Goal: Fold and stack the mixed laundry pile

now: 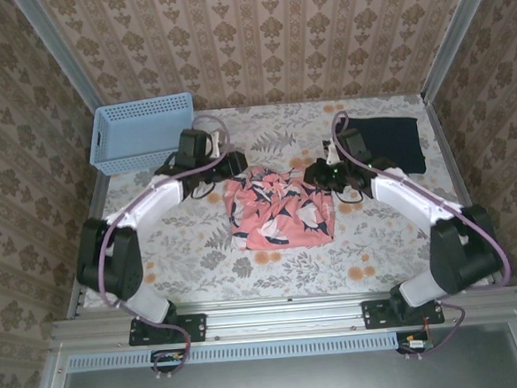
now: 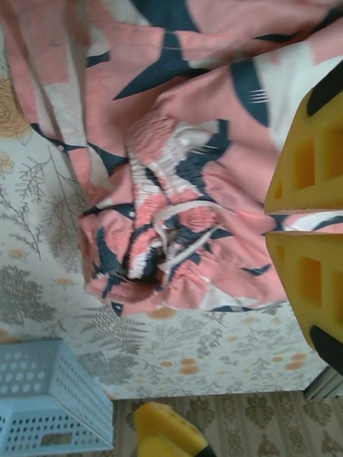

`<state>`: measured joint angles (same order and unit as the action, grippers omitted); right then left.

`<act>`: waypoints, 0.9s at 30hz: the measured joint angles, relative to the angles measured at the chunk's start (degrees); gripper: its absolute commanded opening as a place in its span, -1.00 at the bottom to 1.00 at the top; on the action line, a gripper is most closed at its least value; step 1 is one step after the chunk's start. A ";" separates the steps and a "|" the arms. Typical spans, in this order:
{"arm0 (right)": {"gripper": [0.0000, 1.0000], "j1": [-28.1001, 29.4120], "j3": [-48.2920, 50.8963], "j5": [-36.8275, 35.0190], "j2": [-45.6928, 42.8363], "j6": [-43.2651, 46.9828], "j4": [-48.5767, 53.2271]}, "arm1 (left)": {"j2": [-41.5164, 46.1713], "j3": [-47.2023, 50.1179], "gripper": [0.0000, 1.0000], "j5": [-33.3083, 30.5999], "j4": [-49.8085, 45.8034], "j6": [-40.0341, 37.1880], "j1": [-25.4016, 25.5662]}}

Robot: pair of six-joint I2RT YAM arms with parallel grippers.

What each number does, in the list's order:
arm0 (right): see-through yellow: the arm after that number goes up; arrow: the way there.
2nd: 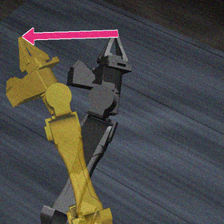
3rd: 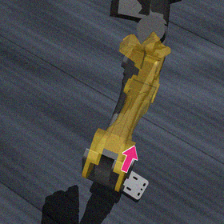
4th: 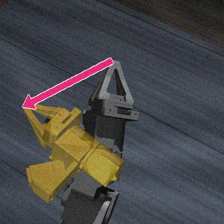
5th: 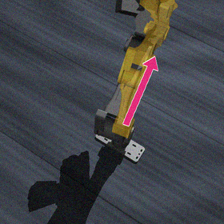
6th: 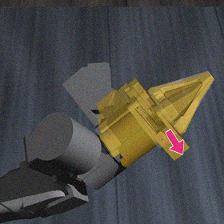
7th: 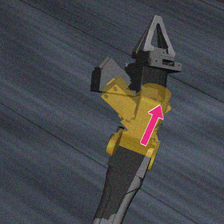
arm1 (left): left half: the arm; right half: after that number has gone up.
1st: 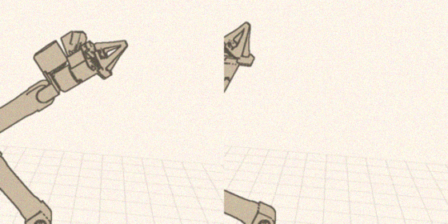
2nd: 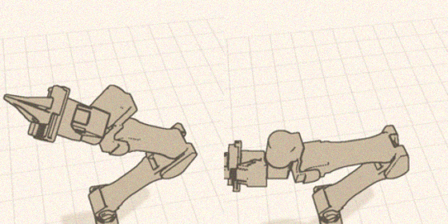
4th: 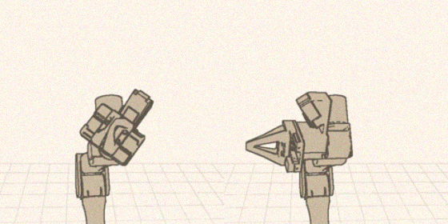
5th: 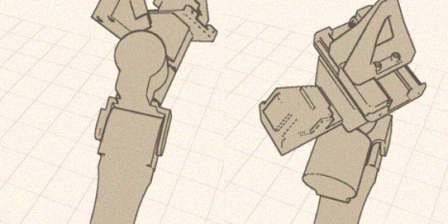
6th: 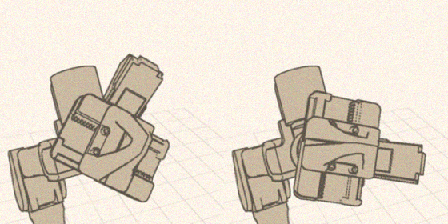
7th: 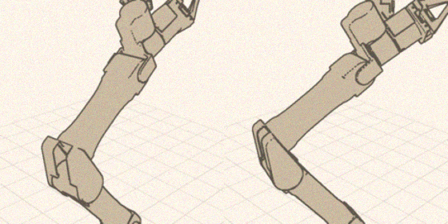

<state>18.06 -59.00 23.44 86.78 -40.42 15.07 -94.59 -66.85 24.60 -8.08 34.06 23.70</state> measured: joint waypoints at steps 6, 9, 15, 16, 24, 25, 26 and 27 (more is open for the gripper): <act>-0.86 2.21 -0.57 0.63 9.99 -0.92 -2.62 | -18.86 -14.51 -0.17 0.39 -0.15 -3.17 -0.83; -0.87 4.04 0.44 1.03 10.80 -1.99 -4.52 | -25.88 -20.70 -0.30 2.08 -0.70 -4.17 -0.48; -0.90 5.88 4.17 1.18 11.96 -4.37 -8.52 | -31.12 -22.99 -0.49 7.41 -0.02 -3.26 0.39; -0.90 5.88 4.68 1.20 12.52 -4.76 -8.92 | -31.17 -22.91 -0.53 8.24 0.31 -2.86 0.68; -0.92 5.84 5.29 1.11 13.86 -5.64 -9.77 | -25.27 -13.46 -0.65 14.45 7.34 1.11 1.81; -0.93 5.84 5.29 0.98 14.05 -5.66 -9.79 | -23.63 -11.63 -0.66 14.51 7.76 1.31 2.01; -0.93 5.84 5.29 0.94 14.29 -5.66 -9.84 | -22.18 -10.08 -0.67 14.53 8.11 1.38 2.29; -0.93 5.84 5.29 0.90 14.75 -5.86 -10.01 | -20.63 -8.44 -0.68 14.67 8.72 1.53 2.84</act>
<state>23.90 -53.71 24.34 101.54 -46.28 5.06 -115.22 -75.29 39.27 0.64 35.59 26.55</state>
